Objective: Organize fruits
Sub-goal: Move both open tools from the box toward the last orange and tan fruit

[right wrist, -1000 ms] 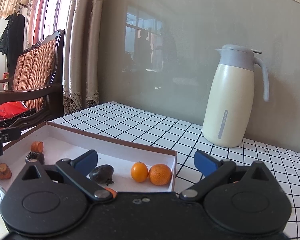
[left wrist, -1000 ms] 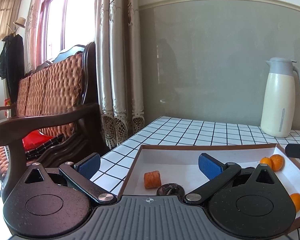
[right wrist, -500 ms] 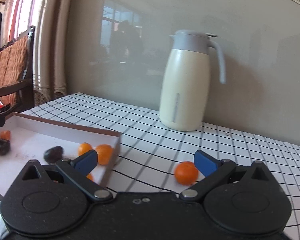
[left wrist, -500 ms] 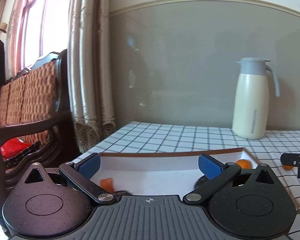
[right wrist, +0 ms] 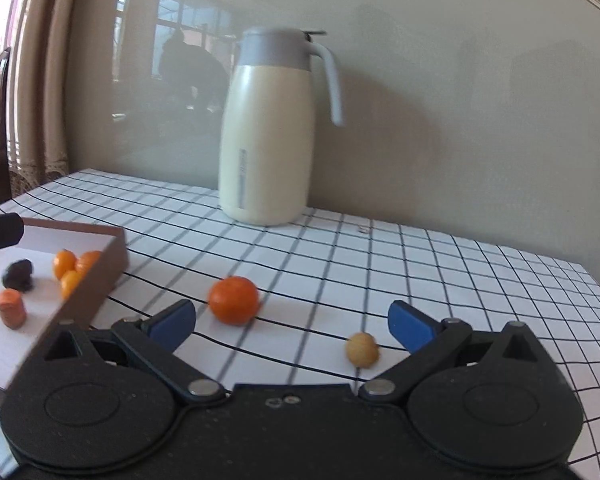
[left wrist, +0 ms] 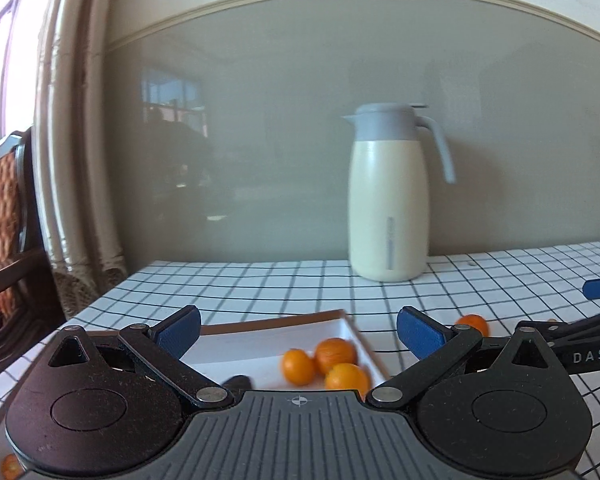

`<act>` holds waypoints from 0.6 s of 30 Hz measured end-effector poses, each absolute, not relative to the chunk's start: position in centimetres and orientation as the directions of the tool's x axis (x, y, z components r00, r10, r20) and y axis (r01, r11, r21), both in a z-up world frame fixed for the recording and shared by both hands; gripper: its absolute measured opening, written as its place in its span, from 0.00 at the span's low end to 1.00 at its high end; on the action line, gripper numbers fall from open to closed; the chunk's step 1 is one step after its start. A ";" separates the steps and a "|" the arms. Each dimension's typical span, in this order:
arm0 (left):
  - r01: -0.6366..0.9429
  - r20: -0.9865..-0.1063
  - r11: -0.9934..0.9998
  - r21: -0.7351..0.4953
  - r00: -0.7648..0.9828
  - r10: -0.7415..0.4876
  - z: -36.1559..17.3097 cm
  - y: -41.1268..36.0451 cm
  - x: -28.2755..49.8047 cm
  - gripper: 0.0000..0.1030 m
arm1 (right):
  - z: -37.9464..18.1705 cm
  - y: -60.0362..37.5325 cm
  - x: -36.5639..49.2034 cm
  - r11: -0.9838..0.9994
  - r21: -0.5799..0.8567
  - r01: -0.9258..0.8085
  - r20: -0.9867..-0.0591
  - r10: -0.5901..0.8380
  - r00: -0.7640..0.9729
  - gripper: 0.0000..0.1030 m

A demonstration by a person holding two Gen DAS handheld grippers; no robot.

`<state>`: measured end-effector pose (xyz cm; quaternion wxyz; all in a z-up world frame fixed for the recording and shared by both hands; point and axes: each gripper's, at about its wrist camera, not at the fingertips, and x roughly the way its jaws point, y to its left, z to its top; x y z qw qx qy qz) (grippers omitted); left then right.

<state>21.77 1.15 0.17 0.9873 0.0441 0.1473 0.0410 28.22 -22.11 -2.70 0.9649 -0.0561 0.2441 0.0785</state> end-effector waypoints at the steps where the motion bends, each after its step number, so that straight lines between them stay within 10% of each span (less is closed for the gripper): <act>1: -0.057 -0.287 0.993 0.100 0.954 0.084 0.2 0.5 21.9 1.00 | -2.9 -22.6 28.4 0.983 -0.063 -0.172 -0.485 0.120 0.866 0.94; 18: 0.066 -0.399 0.990 0.123 0.917 -0.012 -1.8 -7.8 26.0 1.00 | -5.7 -25.4 32.1 0.979 -0.103 -0.175 -0.591 0.082 0.803 0.72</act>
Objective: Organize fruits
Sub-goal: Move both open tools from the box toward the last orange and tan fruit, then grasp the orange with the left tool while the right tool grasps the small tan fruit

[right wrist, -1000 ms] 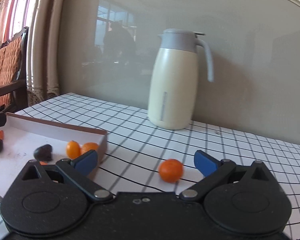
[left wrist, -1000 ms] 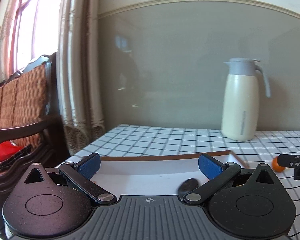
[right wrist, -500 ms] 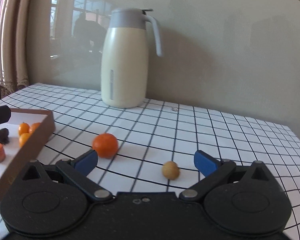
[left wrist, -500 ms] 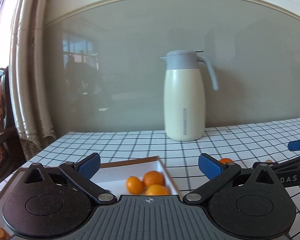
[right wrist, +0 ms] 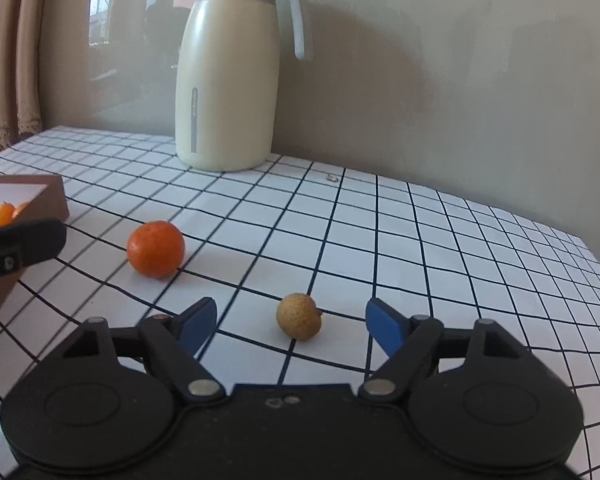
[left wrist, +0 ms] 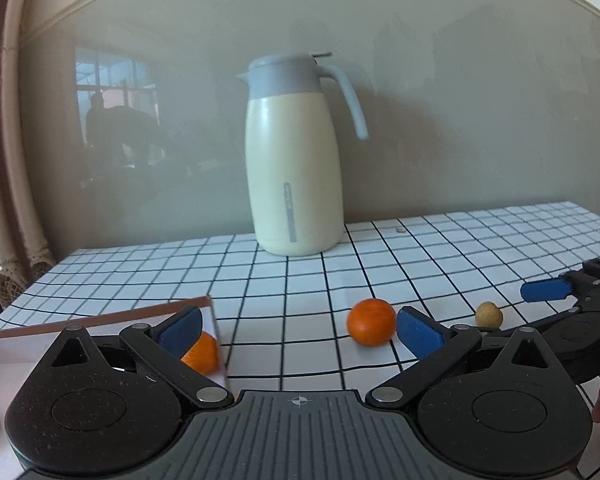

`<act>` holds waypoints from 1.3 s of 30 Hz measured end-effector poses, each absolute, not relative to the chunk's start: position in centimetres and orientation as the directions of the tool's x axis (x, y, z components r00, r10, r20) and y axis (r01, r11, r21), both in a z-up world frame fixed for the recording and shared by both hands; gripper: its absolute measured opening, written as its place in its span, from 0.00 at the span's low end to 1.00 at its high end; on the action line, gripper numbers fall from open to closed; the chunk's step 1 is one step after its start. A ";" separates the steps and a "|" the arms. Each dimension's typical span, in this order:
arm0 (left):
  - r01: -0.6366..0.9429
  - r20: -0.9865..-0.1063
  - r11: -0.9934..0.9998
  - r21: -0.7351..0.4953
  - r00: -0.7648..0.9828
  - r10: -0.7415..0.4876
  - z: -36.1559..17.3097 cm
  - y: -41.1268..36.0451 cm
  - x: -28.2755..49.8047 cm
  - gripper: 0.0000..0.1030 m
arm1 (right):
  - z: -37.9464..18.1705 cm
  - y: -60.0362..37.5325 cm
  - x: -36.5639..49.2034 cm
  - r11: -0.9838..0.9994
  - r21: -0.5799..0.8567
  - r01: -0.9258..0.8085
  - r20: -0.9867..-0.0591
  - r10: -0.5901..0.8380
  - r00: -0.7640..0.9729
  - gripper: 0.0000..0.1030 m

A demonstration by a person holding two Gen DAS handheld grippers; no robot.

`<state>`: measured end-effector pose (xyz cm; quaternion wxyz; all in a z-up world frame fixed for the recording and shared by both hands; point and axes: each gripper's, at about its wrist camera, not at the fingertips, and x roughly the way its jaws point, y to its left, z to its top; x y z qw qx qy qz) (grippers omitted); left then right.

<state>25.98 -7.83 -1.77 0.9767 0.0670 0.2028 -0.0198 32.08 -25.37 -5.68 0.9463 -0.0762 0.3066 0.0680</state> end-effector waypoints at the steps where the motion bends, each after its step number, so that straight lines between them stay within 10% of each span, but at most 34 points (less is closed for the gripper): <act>1: 0.071 -0.407 0.990 0.124 0.914 -0.015 -2.0 -8.2 26.3 1.00 | -5.9 -25.4 32.4 0.978 -0.112 -0.174 -0.599 0.073 0.798 0.72; 36: 0.093 -0.585 0.996 0.002 0.808 -0.074 -5.9 -12.6 33.9 0.77 | -6.0 -29.4 33.9 0.989 0.000 -0.149 -0.633 0.116 0.765 0.15; 39: 0.088 -0.592 0.996 -0.013 0.802 -0.078 -6.0 -12.4 34.2 0.48 | -6.0 -29.4 33.8 0.988 0.003 -0.152 -0.635 0.120 0.763 0.15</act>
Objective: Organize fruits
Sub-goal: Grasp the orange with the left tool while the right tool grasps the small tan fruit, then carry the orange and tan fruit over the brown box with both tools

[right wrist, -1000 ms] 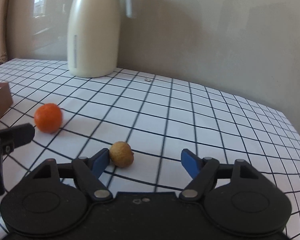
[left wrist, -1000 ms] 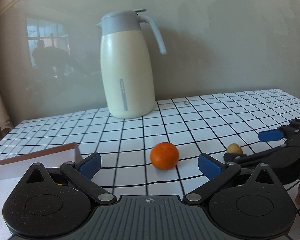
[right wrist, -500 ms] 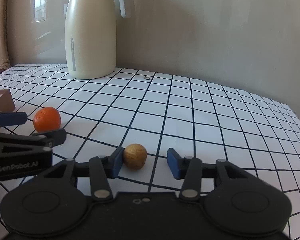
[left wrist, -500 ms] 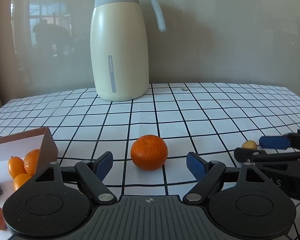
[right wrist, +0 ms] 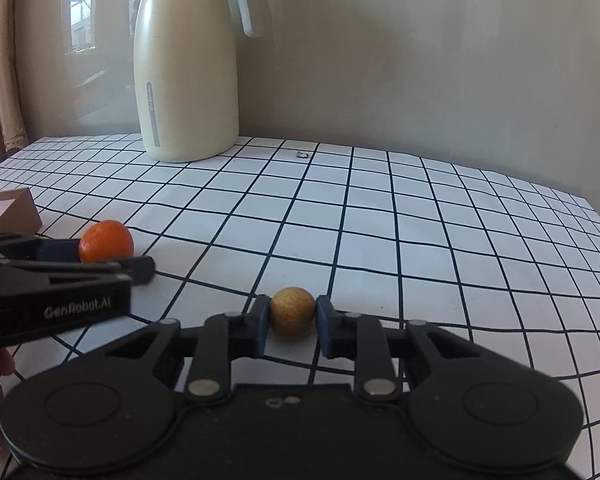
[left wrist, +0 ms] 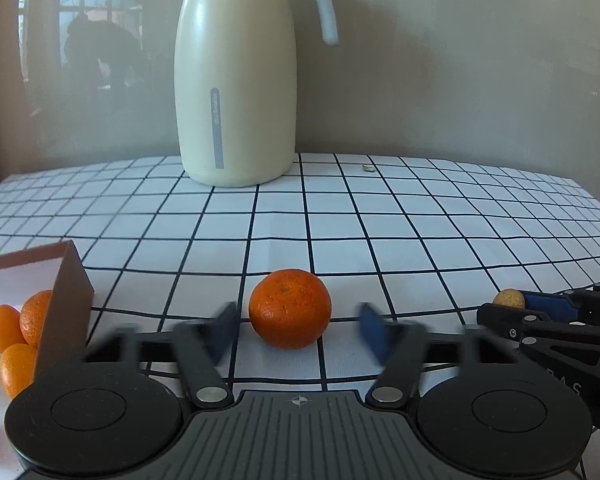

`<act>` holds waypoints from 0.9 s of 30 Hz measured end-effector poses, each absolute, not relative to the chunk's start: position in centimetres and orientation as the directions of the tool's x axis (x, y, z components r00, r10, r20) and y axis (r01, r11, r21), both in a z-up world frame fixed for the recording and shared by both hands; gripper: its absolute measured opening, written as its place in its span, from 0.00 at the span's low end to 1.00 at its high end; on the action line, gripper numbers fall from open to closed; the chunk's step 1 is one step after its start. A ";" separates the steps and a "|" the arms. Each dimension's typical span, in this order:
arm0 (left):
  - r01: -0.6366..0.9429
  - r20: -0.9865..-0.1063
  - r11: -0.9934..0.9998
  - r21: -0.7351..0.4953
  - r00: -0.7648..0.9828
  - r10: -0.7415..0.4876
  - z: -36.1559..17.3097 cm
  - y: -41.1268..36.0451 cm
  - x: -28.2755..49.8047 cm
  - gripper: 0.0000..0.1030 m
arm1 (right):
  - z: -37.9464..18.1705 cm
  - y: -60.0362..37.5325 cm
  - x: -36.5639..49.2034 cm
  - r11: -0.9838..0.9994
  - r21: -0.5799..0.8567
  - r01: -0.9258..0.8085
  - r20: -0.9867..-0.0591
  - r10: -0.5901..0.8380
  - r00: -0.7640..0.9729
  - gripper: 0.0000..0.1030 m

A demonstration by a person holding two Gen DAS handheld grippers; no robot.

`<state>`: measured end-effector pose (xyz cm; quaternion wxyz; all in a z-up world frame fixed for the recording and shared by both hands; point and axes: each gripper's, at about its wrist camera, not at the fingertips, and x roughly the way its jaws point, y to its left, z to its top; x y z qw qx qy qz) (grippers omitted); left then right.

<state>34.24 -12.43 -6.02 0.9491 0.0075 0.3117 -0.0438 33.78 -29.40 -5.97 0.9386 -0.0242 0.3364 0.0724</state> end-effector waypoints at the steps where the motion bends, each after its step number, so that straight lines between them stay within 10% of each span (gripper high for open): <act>1: 0.090 -0.589 0.996 -0.022 0.804 -0.085 -6.0 -12.3 34.4 0.40 | -6.0 -29.3 33.7 0.988 0.002 -0.151 -0.635 0.118 0.763 0.15; 27: 0.183 -0.472 0.983 -0.006 0.866 -0.165 -1.6 -11.7 23.7 0.39 | -1.7 -28.9 27.1 0.989 -0.027 -0.145 -0.548 0.106 0.829 0.15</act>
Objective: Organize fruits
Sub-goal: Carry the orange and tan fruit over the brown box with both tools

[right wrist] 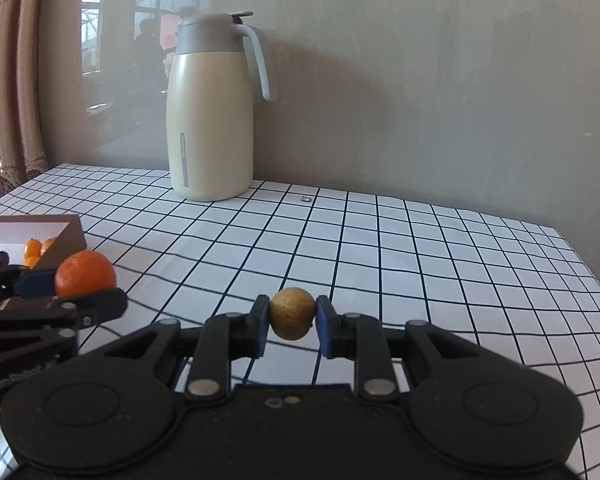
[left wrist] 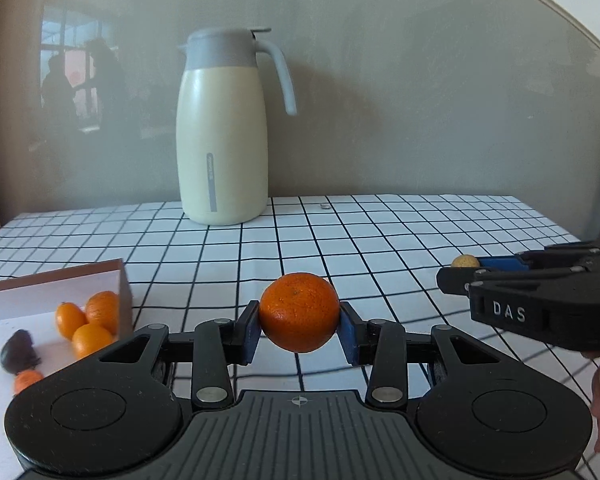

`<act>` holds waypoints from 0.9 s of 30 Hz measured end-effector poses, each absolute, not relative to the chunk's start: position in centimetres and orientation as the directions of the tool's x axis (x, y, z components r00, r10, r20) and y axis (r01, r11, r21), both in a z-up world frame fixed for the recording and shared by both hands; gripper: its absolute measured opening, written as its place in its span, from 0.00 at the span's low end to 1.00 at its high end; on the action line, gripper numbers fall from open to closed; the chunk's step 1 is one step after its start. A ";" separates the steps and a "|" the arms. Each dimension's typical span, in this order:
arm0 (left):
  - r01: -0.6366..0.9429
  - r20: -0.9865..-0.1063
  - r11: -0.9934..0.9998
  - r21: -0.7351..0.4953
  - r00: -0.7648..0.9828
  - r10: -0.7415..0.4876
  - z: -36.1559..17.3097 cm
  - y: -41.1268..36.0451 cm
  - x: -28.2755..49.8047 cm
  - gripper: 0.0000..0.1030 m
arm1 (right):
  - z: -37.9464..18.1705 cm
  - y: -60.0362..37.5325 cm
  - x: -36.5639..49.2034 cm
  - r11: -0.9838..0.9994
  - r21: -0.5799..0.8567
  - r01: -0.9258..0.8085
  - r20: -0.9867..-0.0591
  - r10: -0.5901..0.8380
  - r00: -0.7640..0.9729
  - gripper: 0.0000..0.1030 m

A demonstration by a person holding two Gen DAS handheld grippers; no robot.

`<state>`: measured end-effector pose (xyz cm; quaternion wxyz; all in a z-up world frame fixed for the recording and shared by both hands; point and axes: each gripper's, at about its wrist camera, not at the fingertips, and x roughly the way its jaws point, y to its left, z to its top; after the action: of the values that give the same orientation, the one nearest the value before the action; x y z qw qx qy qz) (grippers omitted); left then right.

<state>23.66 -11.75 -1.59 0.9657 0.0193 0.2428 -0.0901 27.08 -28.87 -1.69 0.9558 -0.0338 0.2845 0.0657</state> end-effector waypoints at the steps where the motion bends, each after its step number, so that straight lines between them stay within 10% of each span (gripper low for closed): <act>1: 0.181 -0.465 0.983 -0.001 0.870 -0.161 -1.4 -11.5 22.9 0.39 | -1.7 -28.7 26.5 0.989 -0.033 -0.146 -0.548 0.105 0.830 0.15; 27: -0.023 -0.320 0.996 0.091 0.946 0.051 1.2 1.0 9.9 0.39 | 1.5 -16.7 15.6 0.896 -0.077 -0.438 -0.462 0.357 0.812 0.15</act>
<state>9.93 0.96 1.21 0.9855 0.0433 0.1633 0.0189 15.62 -16.73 1.45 0.9475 -0.0904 0.2238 0.2098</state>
